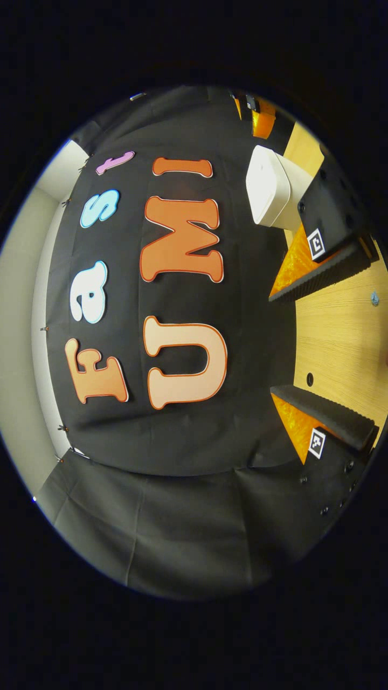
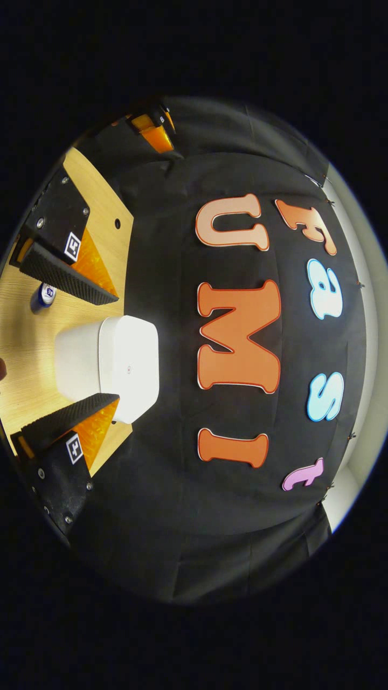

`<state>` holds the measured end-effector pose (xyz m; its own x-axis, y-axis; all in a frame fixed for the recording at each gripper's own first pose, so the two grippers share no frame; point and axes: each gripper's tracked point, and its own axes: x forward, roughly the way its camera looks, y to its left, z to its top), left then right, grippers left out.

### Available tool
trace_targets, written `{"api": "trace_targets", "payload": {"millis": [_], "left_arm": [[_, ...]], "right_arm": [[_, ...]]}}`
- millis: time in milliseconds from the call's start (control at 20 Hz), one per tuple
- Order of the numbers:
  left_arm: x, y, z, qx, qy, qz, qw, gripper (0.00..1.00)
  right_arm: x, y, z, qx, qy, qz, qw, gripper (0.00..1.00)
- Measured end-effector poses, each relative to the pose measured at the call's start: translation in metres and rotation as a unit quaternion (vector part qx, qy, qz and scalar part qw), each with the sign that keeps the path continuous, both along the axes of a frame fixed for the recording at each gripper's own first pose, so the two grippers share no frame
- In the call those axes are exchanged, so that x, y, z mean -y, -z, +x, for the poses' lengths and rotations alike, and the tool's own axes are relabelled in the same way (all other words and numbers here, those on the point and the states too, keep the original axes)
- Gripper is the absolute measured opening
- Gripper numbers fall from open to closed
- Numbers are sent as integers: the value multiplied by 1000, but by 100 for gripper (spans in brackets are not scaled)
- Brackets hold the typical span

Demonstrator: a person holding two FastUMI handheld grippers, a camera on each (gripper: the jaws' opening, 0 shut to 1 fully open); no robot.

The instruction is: Press the lid of the desktop garbage bin to open it, pick up the crumpled paper on the desktop and throw it into the bin, then pick up the pop can on the desktop and drop it into the bin, and finally close the garbage bin lid.

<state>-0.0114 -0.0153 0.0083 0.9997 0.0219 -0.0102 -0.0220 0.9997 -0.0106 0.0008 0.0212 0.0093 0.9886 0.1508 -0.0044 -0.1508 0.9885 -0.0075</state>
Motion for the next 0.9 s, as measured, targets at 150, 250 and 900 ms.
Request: {"api": "trace_targets", "payload": {"millis": [150, 250, 900], "left_arm": [[-6, 4, 0, -7, -5, 0, 1000, 97], [-9, 6, 0, -10, -8, 0, 1000, 98], [-25, 11, 0, -12, -18, 1, 1000, 97]], "right_arm": [[-2, 3, -2, 1, -1, -15, 1000, 100], [-3, 5, -2, -2, -6, -19, 1000, 100], [4, 7, 0, -44, -19, -33, 998, 99]]}}
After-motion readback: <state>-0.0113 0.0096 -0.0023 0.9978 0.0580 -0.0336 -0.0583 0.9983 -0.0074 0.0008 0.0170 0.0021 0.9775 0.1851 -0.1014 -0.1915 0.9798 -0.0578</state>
